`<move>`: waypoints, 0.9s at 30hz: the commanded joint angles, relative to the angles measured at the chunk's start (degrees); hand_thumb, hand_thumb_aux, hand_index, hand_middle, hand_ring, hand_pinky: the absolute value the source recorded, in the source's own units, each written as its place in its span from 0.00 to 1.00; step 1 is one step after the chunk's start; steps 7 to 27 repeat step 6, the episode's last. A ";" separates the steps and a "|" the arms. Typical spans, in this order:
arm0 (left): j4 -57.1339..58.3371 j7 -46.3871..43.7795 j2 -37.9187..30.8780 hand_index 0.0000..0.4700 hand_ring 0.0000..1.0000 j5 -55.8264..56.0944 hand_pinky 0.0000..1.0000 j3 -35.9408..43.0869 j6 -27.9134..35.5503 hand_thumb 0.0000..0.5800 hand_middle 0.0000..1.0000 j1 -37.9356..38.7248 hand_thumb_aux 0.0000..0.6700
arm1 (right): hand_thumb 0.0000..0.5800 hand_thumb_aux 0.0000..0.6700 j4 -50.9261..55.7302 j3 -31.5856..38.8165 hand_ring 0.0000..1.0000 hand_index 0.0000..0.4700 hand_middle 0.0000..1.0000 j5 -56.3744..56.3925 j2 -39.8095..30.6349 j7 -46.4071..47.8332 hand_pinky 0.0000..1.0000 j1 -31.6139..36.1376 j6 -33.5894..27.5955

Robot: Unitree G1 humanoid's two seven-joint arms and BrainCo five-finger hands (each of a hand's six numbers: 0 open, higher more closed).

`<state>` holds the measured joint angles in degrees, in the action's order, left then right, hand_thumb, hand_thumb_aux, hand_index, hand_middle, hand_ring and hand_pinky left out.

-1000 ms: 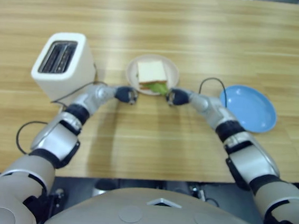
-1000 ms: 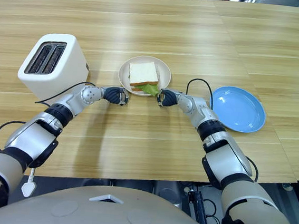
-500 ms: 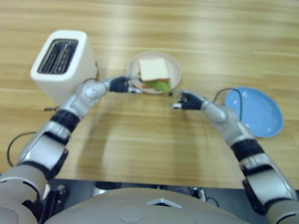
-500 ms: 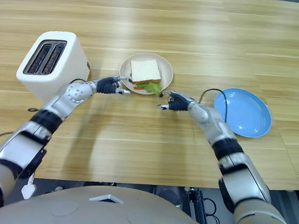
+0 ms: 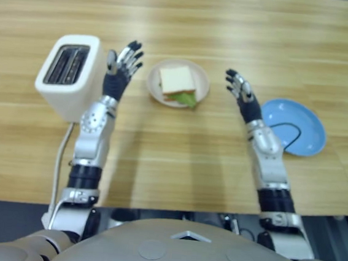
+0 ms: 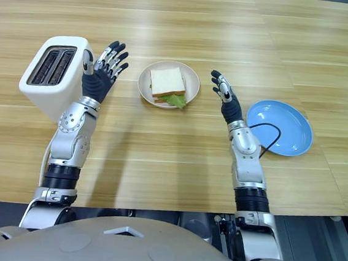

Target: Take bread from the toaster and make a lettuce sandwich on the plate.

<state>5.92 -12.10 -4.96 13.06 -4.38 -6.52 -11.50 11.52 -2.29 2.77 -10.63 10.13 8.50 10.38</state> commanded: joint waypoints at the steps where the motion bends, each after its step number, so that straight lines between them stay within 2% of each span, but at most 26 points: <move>1: 6.90 2.36 0.74 0.00 0.00 -3.37 0.00 -0.86 -5.58 0.00 0.00 0.24 0.00 | 0.00 0.00 1.77 -2.40 0.00 0.00 0.00 1.75 2.35 -2.84 0.00 -0.98 0.39; 6: 12.73 3.45 1.00 0.00 0.00 -4.88 0.00 -1.23 -9.54 0.00 0.00 -0.49 0.00 | 0.00 0.00 2.71 -4.04 0.00 0.00 0.00 2.53 4.29 -4.58 0.00 -0.80 1.28; 27: 12.73 3.45 1.00 0.00 0.00 -4.88 0.00 -1.23 -9.54 0.00 0.00 -0.49 0.00 | 0.00 0.00 2.71 -4.04 0.00 0.00 0.00 2.53 4.29 -4.58 0.00 -0.80 1.28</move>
